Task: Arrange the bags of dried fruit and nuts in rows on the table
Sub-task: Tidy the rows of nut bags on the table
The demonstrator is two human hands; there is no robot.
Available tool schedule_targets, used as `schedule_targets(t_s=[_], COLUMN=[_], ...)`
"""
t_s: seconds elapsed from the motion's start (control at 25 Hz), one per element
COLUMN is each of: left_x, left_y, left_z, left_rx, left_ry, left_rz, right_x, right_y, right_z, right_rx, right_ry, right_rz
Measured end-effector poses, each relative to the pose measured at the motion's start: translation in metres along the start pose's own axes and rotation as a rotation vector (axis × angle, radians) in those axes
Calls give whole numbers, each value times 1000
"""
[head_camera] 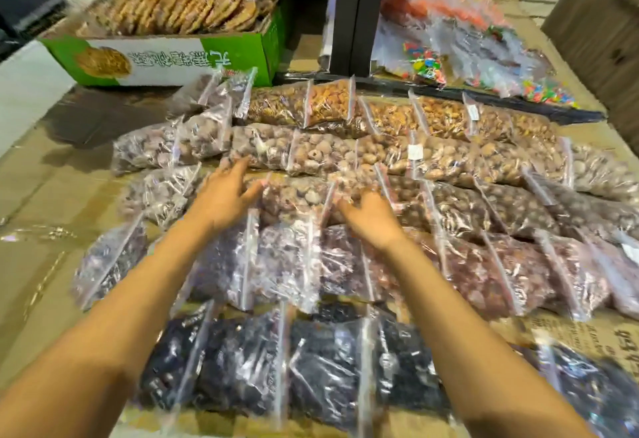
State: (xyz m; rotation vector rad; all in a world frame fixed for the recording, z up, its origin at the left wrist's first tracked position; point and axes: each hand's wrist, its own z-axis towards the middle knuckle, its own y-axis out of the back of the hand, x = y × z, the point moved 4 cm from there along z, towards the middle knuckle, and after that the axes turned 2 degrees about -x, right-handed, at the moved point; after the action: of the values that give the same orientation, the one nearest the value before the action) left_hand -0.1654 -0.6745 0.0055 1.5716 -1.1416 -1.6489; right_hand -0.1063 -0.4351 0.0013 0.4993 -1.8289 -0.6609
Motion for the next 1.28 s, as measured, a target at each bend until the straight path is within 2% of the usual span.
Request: schedule_targets(t_s=[0.08, 0.16, 0.28, 0.52, 0.64, 0.8, 0.88, 0.96, 1.08, 1.16, 1.28], left_x=[21, 34, 35, 35, 46, 44, 34, 11, -9, -3, -5], left_y=[-3, -8, -7, -10, -19, -9, 14, 23, -7, -22, -13], left_z=[26, 44, 53, 56, 59, 63, 75, 84, 84, 82, 81], left_rx=[186, 341, 419, 396, 311, 138, -19, -37, 96, 47, 3], left_ry=[-37, -63, -125, -276, -255, -66, -57, -131, -136, -126, -60], left_rz=[22, -61, -313, -149, -97, -579, -690, -612, -322, -157, -223], right_x=[7, 9, 8, 61, 49, 28, 25, 24, 20, 21, 22], right_y=[-33, -48, -47, -12, -12, -27, -27, -28, -27, -26, -23], right_z=[21, 30, 30, 60, 61, 61, 64, 65, 66, 64, 62], right_rx=[-16, -124, -208, -378, -381, -234, -234, -223, -201, -190, -173], right_ry=[-161, -267, -241, -24, -44, -105, -106, -93, -90, -96, -99], right_rz=[76, 232, 326, 232, 93, 129, 163, 176, 208, 204, 233])
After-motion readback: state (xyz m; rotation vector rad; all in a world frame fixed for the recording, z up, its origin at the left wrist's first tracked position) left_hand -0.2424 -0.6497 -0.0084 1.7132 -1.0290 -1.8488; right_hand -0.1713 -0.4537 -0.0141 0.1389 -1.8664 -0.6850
